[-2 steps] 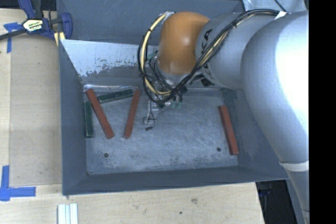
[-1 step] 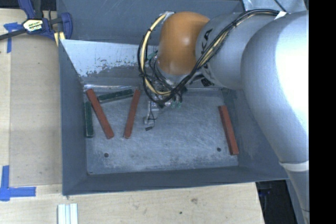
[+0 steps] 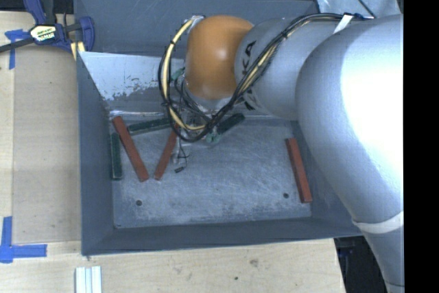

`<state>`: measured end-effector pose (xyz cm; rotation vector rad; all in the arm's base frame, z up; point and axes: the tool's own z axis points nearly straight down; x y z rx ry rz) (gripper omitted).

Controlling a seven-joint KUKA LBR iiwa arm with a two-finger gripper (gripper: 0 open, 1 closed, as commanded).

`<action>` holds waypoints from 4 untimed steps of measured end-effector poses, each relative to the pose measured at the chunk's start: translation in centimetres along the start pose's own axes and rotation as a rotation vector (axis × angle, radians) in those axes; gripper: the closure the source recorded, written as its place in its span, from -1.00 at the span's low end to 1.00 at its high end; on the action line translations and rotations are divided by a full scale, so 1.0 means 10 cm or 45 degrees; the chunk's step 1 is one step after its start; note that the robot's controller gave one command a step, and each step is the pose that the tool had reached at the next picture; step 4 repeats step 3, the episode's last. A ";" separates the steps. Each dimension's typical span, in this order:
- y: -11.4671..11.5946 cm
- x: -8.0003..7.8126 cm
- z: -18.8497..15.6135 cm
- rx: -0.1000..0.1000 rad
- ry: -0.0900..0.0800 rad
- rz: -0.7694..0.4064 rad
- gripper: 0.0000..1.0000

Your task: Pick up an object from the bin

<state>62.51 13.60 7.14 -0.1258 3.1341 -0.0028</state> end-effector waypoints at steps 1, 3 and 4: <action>0.22 0.07 -0.09 -0.003 0.001 -0.101 1.00; 0.06 0.23 -1.36 -0.002 0.002 -0.089 1.00; 0.06 0.23 -1.36 -0.002 0.002 -0.089 1.00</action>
Offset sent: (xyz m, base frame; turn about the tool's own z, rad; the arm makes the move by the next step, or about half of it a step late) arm 0.0000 0.0000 0.0000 0.0000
